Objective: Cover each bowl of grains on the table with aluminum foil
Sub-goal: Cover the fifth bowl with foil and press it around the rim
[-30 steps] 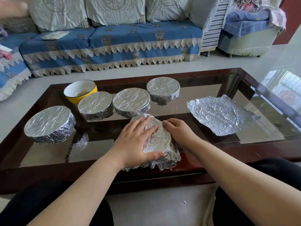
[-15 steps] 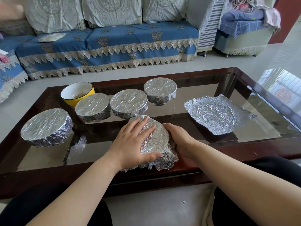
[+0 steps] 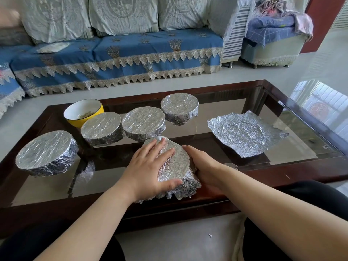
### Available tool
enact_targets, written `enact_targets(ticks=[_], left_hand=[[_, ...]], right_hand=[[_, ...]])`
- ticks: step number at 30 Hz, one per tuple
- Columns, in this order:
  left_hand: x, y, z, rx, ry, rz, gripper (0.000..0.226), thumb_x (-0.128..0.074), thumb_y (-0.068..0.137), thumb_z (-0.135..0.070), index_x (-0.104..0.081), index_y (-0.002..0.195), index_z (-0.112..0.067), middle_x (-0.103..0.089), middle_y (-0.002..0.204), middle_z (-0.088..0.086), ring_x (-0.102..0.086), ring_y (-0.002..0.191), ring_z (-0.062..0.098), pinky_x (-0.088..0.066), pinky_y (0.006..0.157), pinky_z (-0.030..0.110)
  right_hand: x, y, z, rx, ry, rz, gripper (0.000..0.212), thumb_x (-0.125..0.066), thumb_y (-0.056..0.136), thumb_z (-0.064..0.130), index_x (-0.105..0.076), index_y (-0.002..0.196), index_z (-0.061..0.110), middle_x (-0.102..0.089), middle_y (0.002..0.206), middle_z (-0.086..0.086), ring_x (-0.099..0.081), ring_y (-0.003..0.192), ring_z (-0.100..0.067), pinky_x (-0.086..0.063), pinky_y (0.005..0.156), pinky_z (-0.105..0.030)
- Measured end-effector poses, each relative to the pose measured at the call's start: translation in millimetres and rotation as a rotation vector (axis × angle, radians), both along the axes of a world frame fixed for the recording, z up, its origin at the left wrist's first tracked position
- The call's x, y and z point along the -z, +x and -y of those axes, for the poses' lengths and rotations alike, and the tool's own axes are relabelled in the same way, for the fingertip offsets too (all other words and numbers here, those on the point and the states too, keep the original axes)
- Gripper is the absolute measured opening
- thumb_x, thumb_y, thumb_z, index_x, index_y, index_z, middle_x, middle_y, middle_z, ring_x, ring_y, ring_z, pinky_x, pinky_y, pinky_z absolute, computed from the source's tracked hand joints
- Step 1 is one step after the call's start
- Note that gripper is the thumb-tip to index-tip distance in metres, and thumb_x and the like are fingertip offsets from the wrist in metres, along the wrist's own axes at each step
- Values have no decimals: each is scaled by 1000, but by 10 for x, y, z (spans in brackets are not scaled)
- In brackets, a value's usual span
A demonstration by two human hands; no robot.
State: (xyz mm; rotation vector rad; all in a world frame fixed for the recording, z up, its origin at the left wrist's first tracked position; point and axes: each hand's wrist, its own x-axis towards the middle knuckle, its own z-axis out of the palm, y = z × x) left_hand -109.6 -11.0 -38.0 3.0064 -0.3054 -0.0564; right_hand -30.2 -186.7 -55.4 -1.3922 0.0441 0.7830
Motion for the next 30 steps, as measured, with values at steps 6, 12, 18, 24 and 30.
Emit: enact_targets(ticks=[6,12,18,24,30], left_hand=[[19,-23,49,-74,-24,6,105,-11,66,-96,-3,156,-42,17,163,-11,22,148,11,9,118,38],[33,-33,128,-169,1,0,107,-5,64,-95,-1,156,-41,18,164,-7,19,149,15,5,120,42],[31,-15,118,-175,-19,-2,108,-6,64,-96,-4,156,-40,15,164,-8,17,150,16,2,121,44],[33,-24,146,-193,-17,13,109,-4,63,-96,-6,156,-40,13,165,-6,16,150,16,2,121,43],[45,-91,209,-256,-27,18,117,5,56,-99,-6,156,-39,9,166,-4,12,151,19,0,121,46]], right_hand=[[-16,55,67,-3,-96,49,43,-42,103,36,-58,71,12,-55,42,6,-52,37,-4,-37,49,-22],[-3,84,114,-57,-30,47,55,-38,97,59,-70,88,15,-74,77,-3,-69,77,-20,-52,80,-37],[34,-7,95,-20,-41,88,55,-54,91,56,-68,116,9,-73,107,-13,-69,102,-30,-49,99,-49],[48,17,87,5,-44,107,48,-53,95,50,-69,112,7,-74,100,-14,-72,90,-28,-57,80,-37],[3,40,86,-29,-123,160,33,-53,97,43,-71,99,16,-75,85,0,-72,69,-10,-51,54,-16]])
